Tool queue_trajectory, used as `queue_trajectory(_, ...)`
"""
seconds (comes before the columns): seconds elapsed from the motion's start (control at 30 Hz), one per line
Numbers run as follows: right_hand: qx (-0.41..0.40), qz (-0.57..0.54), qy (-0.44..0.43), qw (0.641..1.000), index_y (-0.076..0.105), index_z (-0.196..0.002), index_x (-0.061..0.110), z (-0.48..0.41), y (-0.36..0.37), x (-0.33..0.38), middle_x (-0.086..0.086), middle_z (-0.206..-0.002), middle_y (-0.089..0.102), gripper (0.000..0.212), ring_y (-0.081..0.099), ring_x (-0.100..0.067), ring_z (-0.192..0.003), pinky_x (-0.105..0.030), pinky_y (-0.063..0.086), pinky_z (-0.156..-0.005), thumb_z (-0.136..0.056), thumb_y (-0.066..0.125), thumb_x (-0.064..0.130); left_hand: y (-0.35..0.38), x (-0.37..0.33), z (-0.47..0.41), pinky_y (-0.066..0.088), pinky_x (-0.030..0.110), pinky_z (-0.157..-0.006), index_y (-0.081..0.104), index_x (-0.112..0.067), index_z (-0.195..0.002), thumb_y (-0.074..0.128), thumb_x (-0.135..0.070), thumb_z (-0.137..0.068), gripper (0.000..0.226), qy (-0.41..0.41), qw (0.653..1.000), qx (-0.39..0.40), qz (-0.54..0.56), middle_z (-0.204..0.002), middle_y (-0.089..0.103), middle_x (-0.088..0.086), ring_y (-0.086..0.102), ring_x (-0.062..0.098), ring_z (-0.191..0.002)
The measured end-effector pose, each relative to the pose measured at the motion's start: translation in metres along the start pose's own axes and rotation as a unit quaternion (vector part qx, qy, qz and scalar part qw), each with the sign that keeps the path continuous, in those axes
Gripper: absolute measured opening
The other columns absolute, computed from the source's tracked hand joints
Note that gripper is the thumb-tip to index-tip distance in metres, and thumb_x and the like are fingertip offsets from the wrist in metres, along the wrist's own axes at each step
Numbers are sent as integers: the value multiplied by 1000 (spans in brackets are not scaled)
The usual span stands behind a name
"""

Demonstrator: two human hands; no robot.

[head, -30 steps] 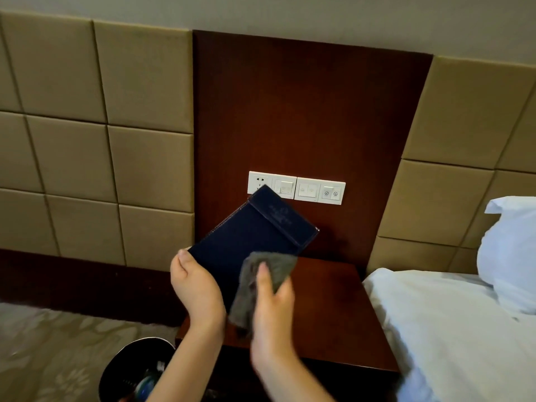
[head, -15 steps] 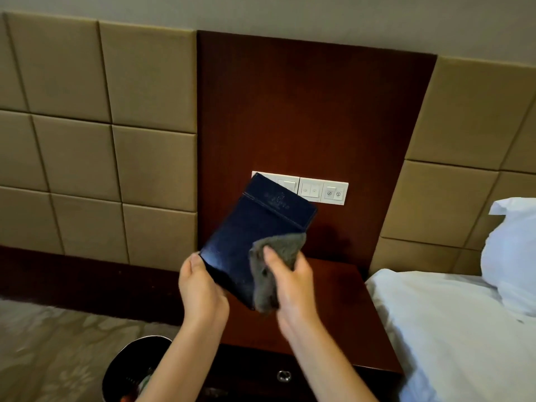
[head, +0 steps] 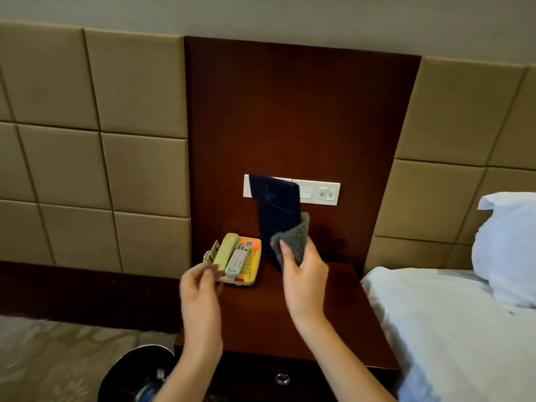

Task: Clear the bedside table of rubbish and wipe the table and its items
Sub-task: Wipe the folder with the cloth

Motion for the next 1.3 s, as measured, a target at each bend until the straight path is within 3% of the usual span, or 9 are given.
queue_trajectory(0.17,84,145,-135,976,61,-119,22,5,10,-8,10,-111,67,33,60,-5,-106,-32,42,-101,-97,40,35,41,-25,41,42,8,-90,51,-23,-127,49,-32,-94,34,114,948,233,-184,-112,59,-17,54,-5,-109)
queue_trajectory(0.23,152,160,-121,968,57,-128,27,18,17,-8,15,-127,59,54,48,0,-125,-33,22,-116,-96,21,51,48,-24,42,42,15,-91,44,-17,-131,52,-37,-92,45,94,959,188,-189,-113,56,-11,53,3,-112)
queue_trajectory(0.53,316,188,-169,914,19,-150,31,40,13,-14,13,-156,20,62,7,-1,-145,-46,-14,-116,-94,45,24,23,3,-7,47,29,-84,57,-15,-107,53,-10,-94,15,37,998,42,-12,-100,66,1,64,19,-102)
queue_trajectory(0.67,224,131,-134,956,41,-141,29,25,2,-25,13,-140,47,45,36,2,-132,-41,18,-118,-96,39,34,5,-5,-29,48,40,-89,54,-16,-109,51,-13,-95,14,-9,998,60,29,-105,62,6,61,24,-103)
queue_trajectory(0.77,208,50,45,976,28,-147,28,6,-10,-23,13,-143,40,53,32,1,-131,-24,29,-109,-98,42,43,-5,-18,-35,49,36,-83,57,-21,-104,49,-12,-95,15,-52,986,145,68,-107,63,5,60,20,-100)
queue_trajectory(0.87,286,-146,198,926,41,-127,43,7,-16,-14,29,-117,51,28,47,7,-113,-6,37,-89,-99,34,41,-11,-26,-41,48,39,-87,58,-20,-108,49,-13,-93,18,-59,979,182,68,-112,63,7,61,23,-104)
queue_trajectory(0.97,288,-317,260,865,54,-123,27,20,-10,-9,5,-113,69,29,66,-16,-101,-27,53,-88,-98,40,31,-9,-25,-49,47,41,-92,58,-19,-110,50,-15,-95,17,-46,985,158,54,-111,64,7,62,24,-103)
queue_trajectory(1.1,249,-391,278,841,56,-121,19,24,5,9,-5,-110,70,25,67,-26,-99,-40,52,-89,-99,44,17,-4,-13,-61,44,42,-98,48,-11,-126,44,-21,-99,29,40,994,51,-85,-122,58,10,55,28,-116)
queue_trajectory(1.3,259,-259,122,922,64,-105,35,35,16,28,4,-106,69,22,63,-16,-104,-33,49,-93,-98,48,23,0,-32,-94,2,33,-118,4,-6,-151,33,-19,-102,58,177,950,-60,-250,-159,-2,13,1,24,-147)
Point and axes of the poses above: each hand's wrist, its own z-axis away from the middle knuckle, its own y-axis out of the palm, x = y × z, the point moved 1 cm from there along -z, towards the middle knuckle
